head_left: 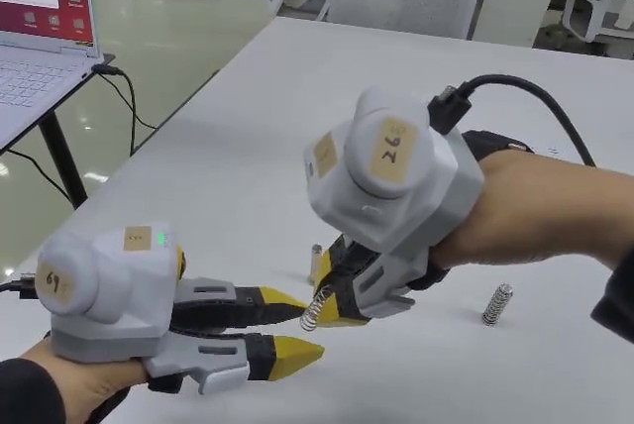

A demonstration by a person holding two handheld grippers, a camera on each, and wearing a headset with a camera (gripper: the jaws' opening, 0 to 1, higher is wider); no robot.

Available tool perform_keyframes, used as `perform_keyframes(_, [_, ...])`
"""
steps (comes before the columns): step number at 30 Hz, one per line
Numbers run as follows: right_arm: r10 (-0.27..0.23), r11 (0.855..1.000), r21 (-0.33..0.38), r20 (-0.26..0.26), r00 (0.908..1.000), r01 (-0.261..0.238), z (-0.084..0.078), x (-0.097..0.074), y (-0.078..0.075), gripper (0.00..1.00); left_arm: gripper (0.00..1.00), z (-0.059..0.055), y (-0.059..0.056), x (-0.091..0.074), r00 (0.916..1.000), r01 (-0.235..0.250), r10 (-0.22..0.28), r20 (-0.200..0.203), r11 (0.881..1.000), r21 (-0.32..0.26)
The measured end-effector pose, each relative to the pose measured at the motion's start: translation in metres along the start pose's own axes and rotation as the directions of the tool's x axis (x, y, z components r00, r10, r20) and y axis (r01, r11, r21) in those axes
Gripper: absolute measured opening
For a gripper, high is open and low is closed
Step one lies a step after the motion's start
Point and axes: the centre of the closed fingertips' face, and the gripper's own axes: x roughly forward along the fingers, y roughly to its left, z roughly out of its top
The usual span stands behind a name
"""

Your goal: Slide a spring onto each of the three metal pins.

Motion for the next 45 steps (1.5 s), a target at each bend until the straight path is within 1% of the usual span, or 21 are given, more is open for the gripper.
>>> perform_keyframes(10, [-0.013, 1.0, 0.004, -0.026, 0.9996, 0.013, -0.008, -0.003, -0.005, 0.08, 0.3, -0.002, 0.007, -0.001, 0.9992, -0.037, 0.037, -0.012, 0.999, -0.014])
perform_keyframes(16, [-0.026, 0.999, 0.02, -0.036, 0.999, 0.027, -0.016, -0.008, -0.014, 0.08, 0.35, -0.002, 0.01, -0.002, 0.9985, -0.054, 0.054, -0.013, 0.998, -0.02])
perform_keyframes(23, [-0.05, 0.998, 0.029, -0.059, 0.997, 0.052, -0.024, -0.015, -0.025, 0.08, 0.38, -0.003, 0.011, -0.002, 0.9983, -0.057, 0.057, -0.012, 0.998, -0.03])
perform_keyframes(31, [-0.085, 0.996, 0.034, -0.08, 0.9932, 0.088, -0.03, -0.024, -0.043, 0.08, 0.4, -0.003, 0.012, -0.002, 0.9979, -0.064, 0.064, -0.013, 0.997, -0.034])
perform_keyframes(34, [-0.094, 0.994, 0.045, -0.078, 0.9925, 0.098, -0.031, -0.026, -0.05, 0.08, 0.42, -0.003, 0.013, -0.002, 0.9977, -0.067, 0.067, -0.013, 0.997, -0.035])
perform_keyframes(38, [-0.107, 0.993, 0.05, -0.09, 0.9902, 0.112, -0.034, -0.026, -0.059, 0.08, 0.42, -0.004, 0.013, -0.003, 0.9976, -0.068, 0.067, -0.015, 0.997, -0.034])
perform_keyframes(41, [-0.119, 0.991, 0.047, -0.106, 0.9873, 0.124, -0.037, -0.024, -0.068, 0.08, 0.43, -0.004, 0.013, -0.002, 0.9974, -0.07, 0.069, -0.019, 0.997, -0.034])
perform_keyframes(45, [-0.131, 0.99, 0.032, -0.131, 0.9828, 0.136, -0.038, -0.021, -0.076, 0.08, 0.44, -0.006, 0.012, -0.002, 0.9975, -0.065, 0.064, -0.029, 0.997, -0.036])
